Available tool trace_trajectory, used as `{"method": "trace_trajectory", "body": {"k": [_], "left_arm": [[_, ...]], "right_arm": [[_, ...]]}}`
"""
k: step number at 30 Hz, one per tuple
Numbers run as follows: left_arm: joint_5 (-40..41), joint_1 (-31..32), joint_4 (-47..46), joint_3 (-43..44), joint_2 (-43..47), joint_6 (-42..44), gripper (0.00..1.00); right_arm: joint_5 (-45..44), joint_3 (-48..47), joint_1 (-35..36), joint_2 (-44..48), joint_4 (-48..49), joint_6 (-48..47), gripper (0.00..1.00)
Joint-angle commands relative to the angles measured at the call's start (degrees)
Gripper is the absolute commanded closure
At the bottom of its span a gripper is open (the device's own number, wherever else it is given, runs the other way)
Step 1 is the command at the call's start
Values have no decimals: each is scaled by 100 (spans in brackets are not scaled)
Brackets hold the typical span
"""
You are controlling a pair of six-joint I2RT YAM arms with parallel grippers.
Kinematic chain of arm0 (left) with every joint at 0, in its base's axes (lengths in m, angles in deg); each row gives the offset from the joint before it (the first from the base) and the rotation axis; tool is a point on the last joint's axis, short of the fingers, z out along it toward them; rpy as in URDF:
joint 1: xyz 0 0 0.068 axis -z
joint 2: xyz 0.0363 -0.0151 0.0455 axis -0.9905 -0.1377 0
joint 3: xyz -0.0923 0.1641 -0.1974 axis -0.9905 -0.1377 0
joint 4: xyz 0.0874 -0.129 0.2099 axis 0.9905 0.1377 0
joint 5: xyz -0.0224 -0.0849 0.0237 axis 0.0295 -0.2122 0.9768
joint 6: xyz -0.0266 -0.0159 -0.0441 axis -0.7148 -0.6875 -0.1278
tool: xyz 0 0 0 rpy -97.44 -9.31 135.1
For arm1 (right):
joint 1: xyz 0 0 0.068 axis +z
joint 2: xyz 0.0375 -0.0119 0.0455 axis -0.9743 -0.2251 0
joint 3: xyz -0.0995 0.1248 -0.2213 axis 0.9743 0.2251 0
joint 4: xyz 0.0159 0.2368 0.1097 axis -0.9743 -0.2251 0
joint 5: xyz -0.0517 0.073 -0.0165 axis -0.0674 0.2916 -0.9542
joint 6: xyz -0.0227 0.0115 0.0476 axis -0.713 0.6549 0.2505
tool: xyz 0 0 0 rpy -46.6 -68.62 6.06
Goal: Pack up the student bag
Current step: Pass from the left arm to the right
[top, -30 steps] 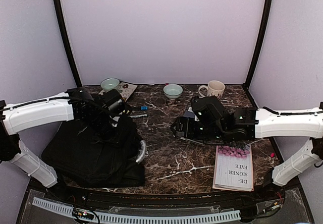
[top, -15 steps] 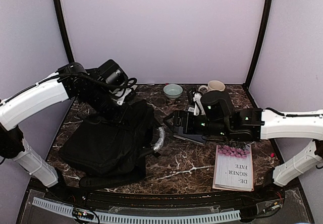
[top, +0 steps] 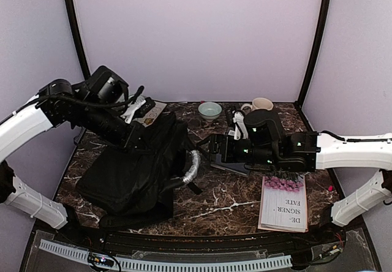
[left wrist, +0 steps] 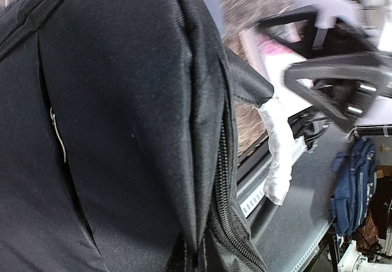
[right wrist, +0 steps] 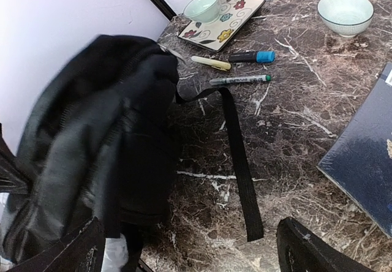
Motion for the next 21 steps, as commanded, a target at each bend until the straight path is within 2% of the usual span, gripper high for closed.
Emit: {"method": "trace_trajectory", "body": {"k": [1,6,10,15,21], "left_arm": [[-157,30,-695,-202,803,379,100],[-525,82,-896,-553,1155,422,100],[-1025,223,-1269,-864,1387,422,100],[-1177,373,-1503,-1203,1728,439,100],[-932,404,-1373,-1978,2340,532,100]], "right_arm": [[13,-197,23,33,15,-123,2],[-265,-316,33,306,-516,-581,1],[-327,11,32,830,-566,-1268,1],[-293,440,33,1535,-551,-1907,1],[733,776,31,1720,-195,-2258,1]]}}
